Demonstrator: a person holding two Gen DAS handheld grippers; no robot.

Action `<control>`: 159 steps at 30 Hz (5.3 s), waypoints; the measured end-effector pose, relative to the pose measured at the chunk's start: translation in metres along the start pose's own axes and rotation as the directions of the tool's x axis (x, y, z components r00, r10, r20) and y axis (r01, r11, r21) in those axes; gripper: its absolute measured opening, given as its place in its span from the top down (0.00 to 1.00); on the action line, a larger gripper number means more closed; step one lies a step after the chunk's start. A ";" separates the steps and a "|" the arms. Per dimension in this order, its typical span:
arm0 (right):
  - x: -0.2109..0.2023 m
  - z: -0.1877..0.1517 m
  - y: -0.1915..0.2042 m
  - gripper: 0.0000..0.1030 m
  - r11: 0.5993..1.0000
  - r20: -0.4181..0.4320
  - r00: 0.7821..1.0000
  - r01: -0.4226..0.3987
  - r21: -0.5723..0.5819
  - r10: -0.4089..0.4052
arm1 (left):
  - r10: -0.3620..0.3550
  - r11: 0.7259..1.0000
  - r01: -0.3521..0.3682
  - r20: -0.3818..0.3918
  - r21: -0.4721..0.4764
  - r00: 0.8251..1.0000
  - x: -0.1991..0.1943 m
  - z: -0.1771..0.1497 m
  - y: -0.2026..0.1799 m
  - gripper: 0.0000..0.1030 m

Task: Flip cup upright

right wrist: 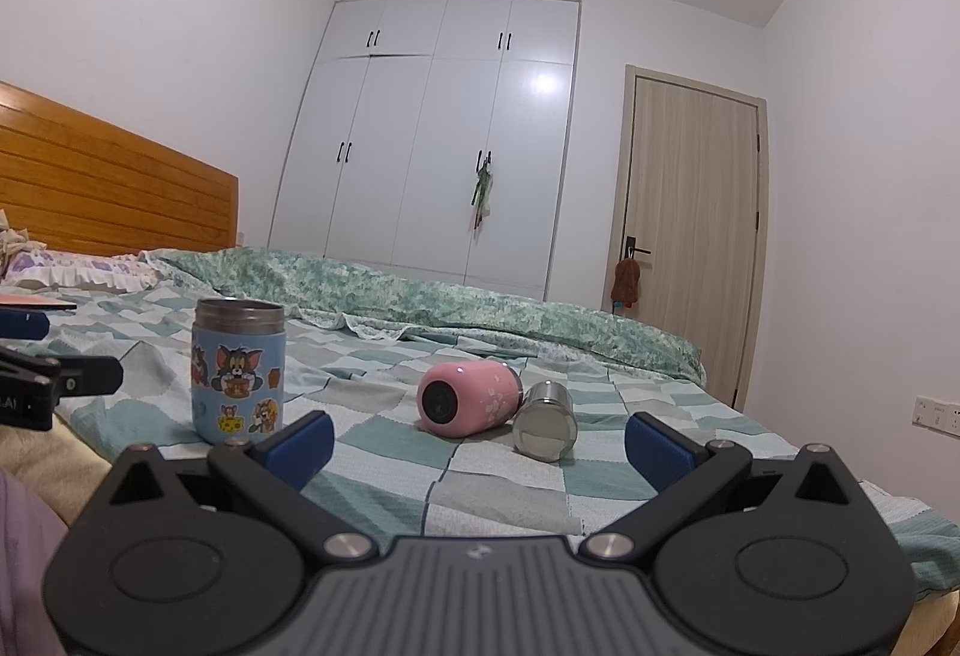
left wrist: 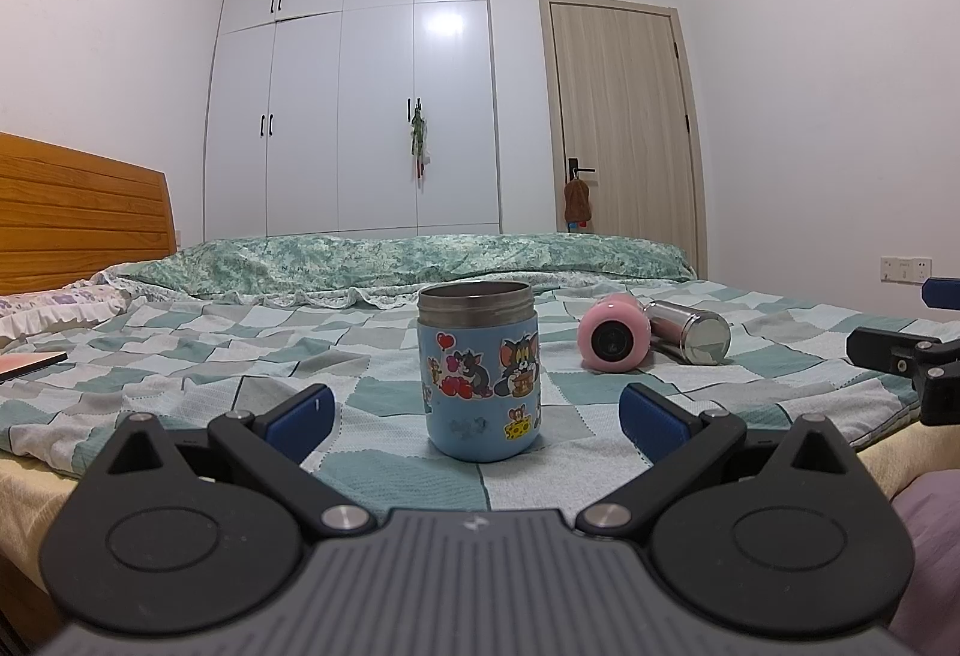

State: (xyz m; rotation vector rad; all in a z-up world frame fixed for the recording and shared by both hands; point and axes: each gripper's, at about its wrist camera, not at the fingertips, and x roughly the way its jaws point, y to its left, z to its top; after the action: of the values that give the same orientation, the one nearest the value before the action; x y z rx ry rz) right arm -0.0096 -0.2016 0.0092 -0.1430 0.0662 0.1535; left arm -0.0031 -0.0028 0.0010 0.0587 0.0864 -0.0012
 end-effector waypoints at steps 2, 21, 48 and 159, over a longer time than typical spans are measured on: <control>0.002 0.002 0.000 0.00 1.000 -0.016 1.000 -0.009 0.001 0.009 | 0.004 1.000 -0.004 -0.004 0.009 1.000 0.000 0.001 -0.002 0.00; 0.109 0.064 -0.129 0.00 0.999 -0.189 0.981 -0.039 0.019 0.042 | -0.231 0.958 0.253 -0.161 0.134 0.960 0.113 0.083 -0.104 0.00; 0.323 0.037 -0.178 0.00 0.954 -0.409 0.868 -0.301 0.013 0.280 | -0.122 0.964 0.222 -0.504 0.144 0.855 0.377 0.079 -0.139 0.00; 0.116 0.103 -0.020 0.00 0.975 -0.542 0.813 -0.208 0.075 0.215 | -0.176 0.982 0.130 -0.441 -0.134 0.880 0.111 0.103 0.051 0.00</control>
State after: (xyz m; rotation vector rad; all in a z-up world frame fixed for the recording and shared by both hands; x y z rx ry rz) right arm 0.1134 -0.1893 0.1053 -0.1637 0.6624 0.3338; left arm 0.1163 0.0426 0.0967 -0.0508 0.5586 -0.1431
